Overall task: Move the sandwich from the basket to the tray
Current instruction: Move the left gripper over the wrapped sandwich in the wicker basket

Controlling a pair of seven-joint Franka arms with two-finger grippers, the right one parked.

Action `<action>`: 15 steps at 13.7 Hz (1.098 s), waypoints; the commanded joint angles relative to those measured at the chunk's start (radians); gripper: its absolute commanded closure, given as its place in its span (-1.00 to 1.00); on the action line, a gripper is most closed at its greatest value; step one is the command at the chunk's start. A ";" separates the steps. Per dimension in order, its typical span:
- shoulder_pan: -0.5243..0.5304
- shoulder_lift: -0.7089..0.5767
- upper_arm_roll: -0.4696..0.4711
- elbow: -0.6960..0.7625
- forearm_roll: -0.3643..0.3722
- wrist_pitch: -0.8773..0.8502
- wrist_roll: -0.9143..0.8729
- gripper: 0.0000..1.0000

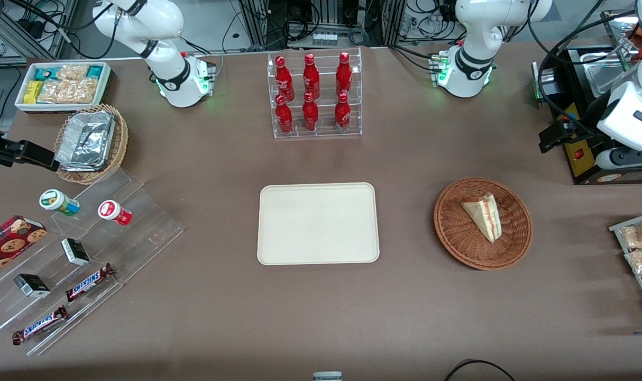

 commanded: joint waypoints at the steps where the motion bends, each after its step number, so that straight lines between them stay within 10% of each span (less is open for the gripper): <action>1: -0.005 0.002 0.003 0.009 0.003 -0.002 0.011 -1.00; 15: -0.005 -0.009 -0.053 -0.539 0.009 0.668 -0.532 -1.00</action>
